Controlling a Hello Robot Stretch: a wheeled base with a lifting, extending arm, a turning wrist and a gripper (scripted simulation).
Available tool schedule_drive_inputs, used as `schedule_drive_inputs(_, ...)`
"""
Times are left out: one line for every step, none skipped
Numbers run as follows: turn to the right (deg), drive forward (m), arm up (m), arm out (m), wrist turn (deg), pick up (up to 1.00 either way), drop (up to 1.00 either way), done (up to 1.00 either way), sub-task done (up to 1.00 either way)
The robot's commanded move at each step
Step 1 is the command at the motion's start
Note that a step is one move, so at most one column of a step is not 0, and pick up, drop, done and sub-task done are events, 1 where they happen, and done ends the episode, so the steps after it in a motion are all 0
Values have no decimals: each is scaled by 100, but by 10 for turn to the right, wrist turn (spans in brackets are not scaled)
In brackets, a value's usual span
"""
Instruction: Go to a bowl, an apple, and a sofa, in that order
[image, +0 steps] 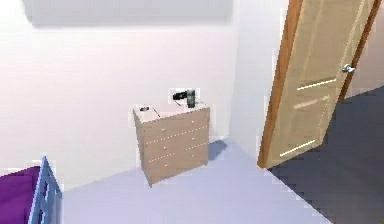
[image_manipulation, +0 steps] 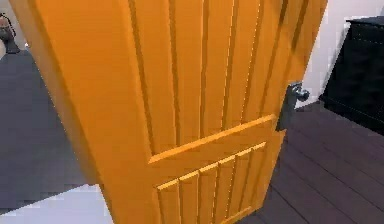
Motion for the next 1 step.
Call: schedule_drive_inputs(120, 0, 0, 0, 0, 0, 0, 0, 0)
